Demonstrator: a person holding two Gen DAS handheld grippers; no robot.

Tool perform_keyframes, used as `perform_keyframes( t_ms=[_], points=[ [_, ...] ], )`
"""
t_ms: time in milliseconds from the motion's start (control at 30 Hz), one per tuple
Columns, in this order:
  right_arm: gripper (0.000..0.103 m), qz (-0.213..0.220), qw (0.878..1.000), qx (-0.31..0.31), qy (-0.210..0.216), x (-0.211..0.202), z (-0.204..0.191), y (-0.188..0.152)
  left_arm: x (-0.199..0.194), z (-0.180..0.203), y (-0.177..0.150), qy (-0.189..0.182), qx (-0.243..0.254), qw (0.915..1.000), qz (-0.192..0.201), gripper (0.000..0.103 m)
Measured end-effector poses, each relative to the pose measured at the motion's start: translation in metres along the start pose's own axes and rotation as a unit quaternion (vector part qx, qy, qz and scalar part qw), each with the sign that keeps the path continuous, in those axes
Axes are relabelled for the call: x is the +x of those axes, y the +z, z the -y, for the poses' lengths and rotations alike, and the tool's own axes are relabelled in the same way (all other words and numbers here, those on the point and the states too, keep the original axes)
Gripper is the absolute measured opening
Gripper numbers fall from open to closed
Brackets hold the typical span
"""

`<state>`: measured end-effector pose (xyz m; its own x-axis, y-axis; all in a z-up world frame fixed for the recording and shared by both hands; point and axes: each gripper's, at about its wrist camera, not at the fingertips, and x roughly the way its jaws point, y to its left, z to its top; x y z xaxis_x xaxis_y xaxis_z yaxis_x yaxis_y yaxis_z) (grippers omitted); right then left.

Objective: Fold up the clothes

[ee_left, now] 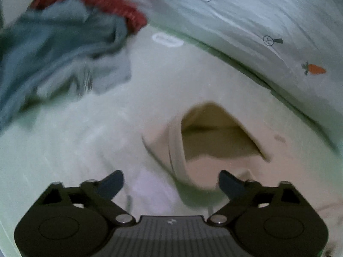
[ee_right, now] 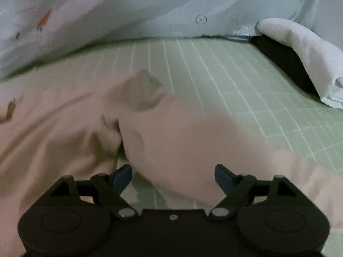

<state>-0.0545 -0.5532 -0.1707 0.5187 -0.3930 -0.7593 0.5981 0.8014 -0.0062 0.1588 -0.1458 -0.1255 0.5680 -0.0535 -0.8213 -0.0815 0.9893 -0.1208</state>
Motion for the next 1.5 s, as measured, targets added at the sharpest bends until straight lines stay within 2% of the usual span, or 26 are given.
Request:
perform_keyframes(
  t_ms=[33,100,133,167,300,400,500,533,667,733,867,1000,1300,1400,1433,1500],
  points=[
    [0.085,-0.002,1.0,-0.002,-0.003,0.0,-0.001,-0.003,0.005,0.001,0.006,0.007,-0.001,1.0,0.001,0.074],
    [0.085,-0.007,1.0,-0.007,-0.009,0.0,-0.004,-0.008,0.015,-0.003,0.013,0.013,-0.016,0.9998,-0.007,0.048],
    [0.086,-0.009,1.0,-0.009,-0.012,0.0,-0.005,-0.01,0.018,-0.007,0.014,0.01,-0.032,0.9994,-0.012,0.023],
    [0.086,-0.011,1.0,-0.011,-0.015,0.001,-0.007,-0.013,0.021,-0.012,0.015,0.006,-0.048,0.9987,-0.016,0.01],
    [0.089,-0.02,0.999,-0.019,-0.026,0.001,-0.011,-0.022,0.01,-0.031,0.001,-0.008,-0.097,0.9952,0.004,0.01],
    [0.092,-0.022,0.999,-0.014,-0.022,0.001,-0.009,-0.022,0.005,-0.043,-0.017,-0.001,-0.114,0.9935,-0.008,0.014],
    [0.096,-0.023,0.999,-0.014,-0.021,0.002,-0.008,-0.023,0.006,-0.046,-0.036,-0.003,-0.101,0.9944,-0.031,0.025],
    [0.097,-0.024,0.999,-0.015,-0.02,0.002,-0.007,-0.022,0.003,-0.045,-0.041,-0.006,-0.089,0.9955,-0.032,0.031],
    [0.099,-0.027,0.999,-0.019,-0.015,0.004,-0.006,-0.021,-0.019,-0.034,-0.04,-0.031,-0.048,0.9984,0.001,0.062],
    [0.099,-0.027,0.999,-0.022,-0.014,0.005,-0.006,-0.021,-0.03,-0.027,-0.034,-0.042,-0.029,0.9984,0.024,0.065],
    [0.1,-0.028,0.999,-0.023,-0.014,0.005,-0.007,-0.021,-0.037,-0.007,-0.02,-0.06,0.029,0.9964,0.052,0.068],
    [0.101,-0.029,0.999,-0.017,-0.015,0.005,-0.007,-0.021,-0.013,0.023,-0.014,-0.046,0.1,0.9931,0.041,0.068],
    [0.103,-0.031,0.999,-0.009,-0.018,0.006,-0.006,-0.021,0.036,0.073,-0.013,-0.102,0.155,0.9827,-0.007,0.068],
    [0.103,-0.033,0.999,-0.007,-0.014,0.006,-0.003,-0.021,0.047,0.083,-0.019,-0.088,0.17,0.9814,0.001,0.068],
    [0.103,-0.033,0.999,-0.008,-0.014,0.006,-0.003,-0.02,0.048,0.084,-0.019,-0.085,0.172,0.9813,0.007,0.067],
    [0.103,-0.032,0.999,-0.008,-0.014,0.007,-0.003,-0.02,0.048,0.086,-0.019,-0.079,0.174,0.9813,0.018,0.046]
  ],
)
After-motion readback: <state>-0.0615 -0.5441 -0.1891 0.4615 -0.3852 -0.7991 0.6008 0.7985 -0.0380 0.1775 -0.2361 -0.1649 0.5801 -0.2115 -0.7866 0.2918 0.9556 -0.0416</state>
